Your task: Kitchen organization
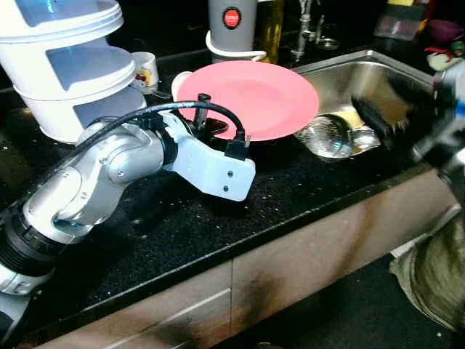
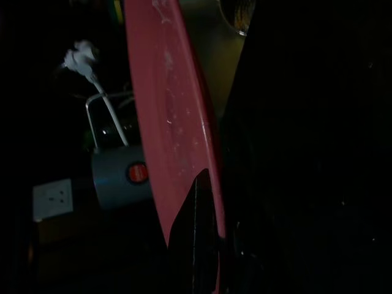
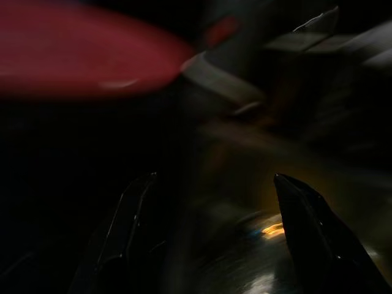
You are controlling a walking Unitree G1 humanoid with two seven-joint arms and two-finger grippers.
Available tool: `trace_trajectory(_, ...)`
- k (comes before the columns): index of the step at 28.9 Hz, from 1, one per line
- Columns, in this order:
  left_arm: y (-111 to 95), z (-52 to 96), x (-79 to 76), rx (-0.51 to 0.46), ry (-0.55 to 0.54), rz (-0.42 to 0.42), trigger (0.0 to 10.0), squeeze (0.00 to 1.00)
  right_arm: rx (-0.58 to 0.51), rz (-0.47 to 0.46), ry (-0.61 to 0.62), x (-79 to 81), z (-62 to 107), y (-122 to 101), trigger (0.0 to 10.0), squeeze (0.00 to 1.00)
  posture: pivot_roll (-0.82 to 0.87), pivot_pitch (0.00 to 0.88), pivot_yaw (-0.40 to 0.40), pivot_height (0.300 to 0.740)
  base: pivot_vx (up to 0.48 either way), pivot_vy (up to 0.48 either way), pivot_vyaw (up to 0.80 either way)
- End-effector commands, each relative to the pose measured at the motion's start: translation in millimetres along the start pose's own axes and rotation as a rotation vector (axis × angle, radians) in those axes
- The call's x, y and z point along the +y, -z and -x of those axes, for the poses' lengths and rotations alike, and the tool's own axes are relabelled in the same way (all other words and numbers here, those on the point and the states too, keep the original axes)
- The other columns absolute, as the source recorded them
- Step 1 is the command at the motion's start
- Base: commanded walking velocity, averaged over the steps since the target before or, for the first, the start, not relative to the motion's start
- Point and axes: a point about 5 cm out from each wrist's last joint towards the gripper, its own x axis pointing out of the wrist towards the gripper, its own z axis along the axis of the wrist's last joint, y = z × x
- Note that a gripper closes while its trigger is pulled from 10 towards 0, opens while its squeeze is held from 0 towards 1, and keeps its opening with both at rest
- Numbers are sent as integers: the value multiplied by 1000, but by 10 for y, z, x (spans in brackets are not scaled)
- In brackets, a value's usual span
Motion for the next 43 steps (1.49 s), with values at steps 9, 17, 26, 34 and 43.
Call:
trace_trajectory(9,126,27,23,52,-52,13,4157,0,-57,-227,-413,611,80,-6,10000,0,3,35,9,732,0,0,0)
trace_trajectory(17,171,27,50,53,-92,46,4314,0,-152,-325,-408,729,32,-33,10000,0,-2,46,23,732,0,0,0)
trace_trajectory(26,205,-15,49,61,-108,74,10000,0,-174,-363,-376,739,20,-76,10000,0,-5,50,27,732,0,0,0)
trace_trajectory(34,242,0,22,64,-94,134,10000,0,-162,-385,-493,853,66,-108,10000,0,2,51,25,732,0,-32,0)
trace_trajectory(43,272,14,32,76,-99,161,10000,0,-159,-400,-522,882,73,-128,10000,0,2,53,22,732,0,-369,0)
